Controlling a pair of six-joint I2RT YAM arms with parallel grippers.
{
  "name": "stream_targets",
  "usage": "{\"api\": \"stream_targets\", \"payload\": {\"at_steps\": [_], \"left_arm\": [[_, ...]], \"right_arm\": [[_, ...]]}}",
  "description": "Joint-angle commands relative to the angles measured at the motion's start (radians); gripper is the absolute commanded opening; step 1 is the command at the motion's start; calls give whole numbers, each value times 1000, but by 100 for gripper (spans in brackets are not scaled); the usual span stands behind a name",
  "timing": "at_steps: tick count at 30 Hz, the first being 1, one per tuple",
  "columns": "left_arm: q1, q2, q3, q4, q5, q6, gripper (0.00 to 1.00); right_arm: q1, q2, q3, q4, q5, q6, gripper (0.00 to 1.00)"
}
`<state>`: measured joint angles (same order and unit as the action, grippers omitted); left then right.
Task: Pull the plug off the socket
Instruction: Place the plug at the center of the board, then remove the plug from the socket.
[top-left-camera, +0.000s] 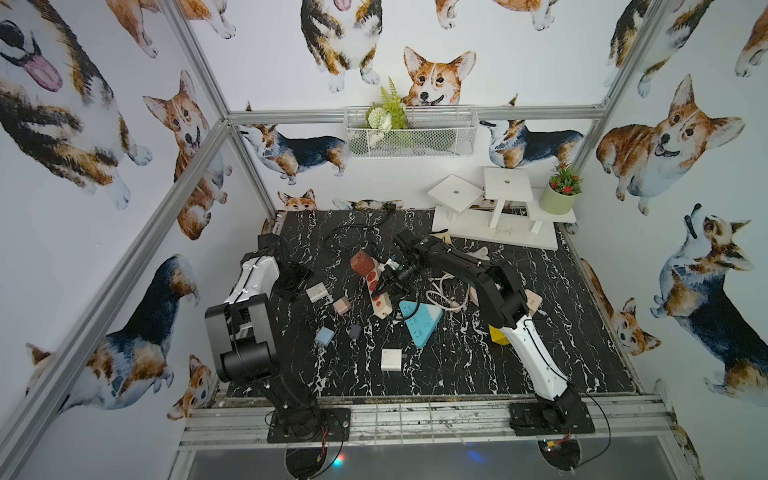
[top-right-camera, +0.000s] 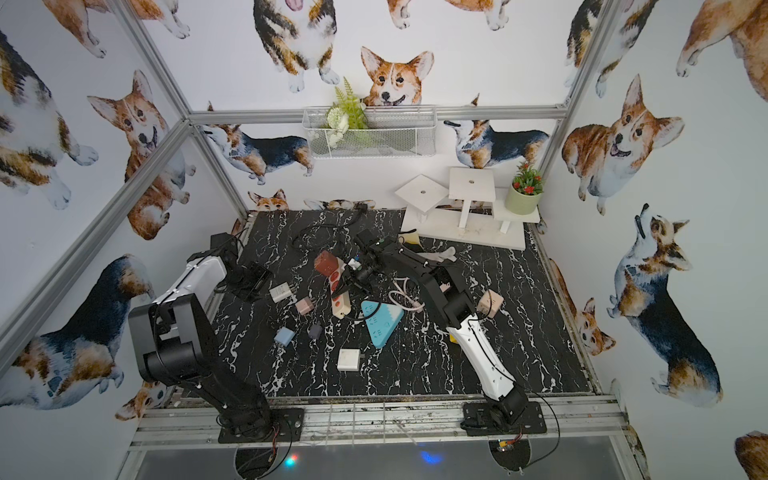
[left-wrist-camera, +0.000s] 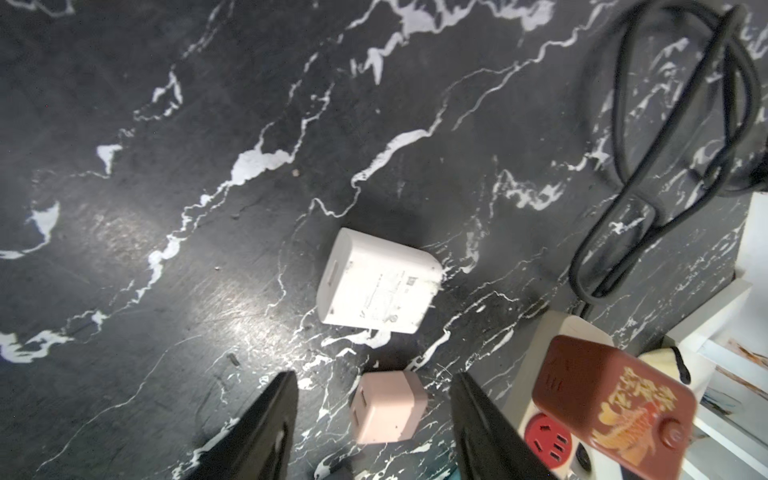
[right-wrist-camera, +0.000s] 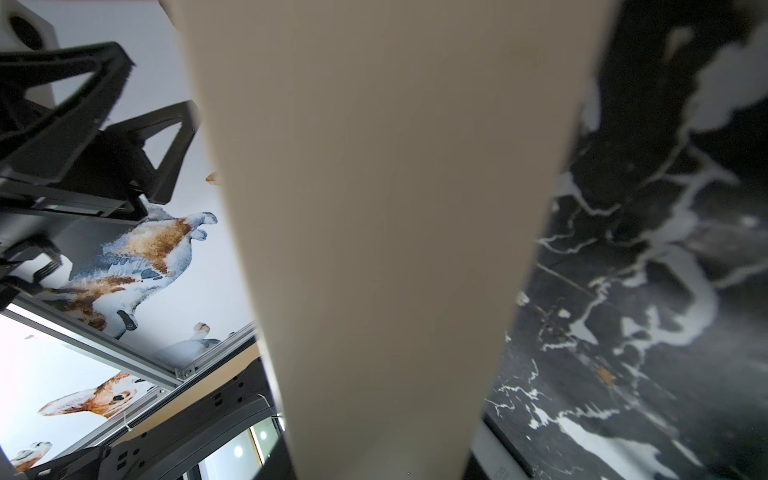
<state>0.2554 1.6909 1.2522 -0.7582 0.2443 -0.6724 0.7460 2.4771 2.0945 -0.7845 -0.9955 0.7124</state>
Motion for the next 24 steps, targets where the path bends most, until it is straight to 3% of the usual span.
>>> {"api": "stream_targets", "payload": {"at_steps": [1,12,24], "left_arm": [[-32,-7,51,-43,14,23,65],[-217,61,153,138,178,-30,75],[-288,230,225,171,264,-15,76]], "right_arm": [[3,-13,4,-19,-18,-30,0],[6,-9,26,-82,41,-79,0],[10,-12,41,-131,66,-119,0]]}}
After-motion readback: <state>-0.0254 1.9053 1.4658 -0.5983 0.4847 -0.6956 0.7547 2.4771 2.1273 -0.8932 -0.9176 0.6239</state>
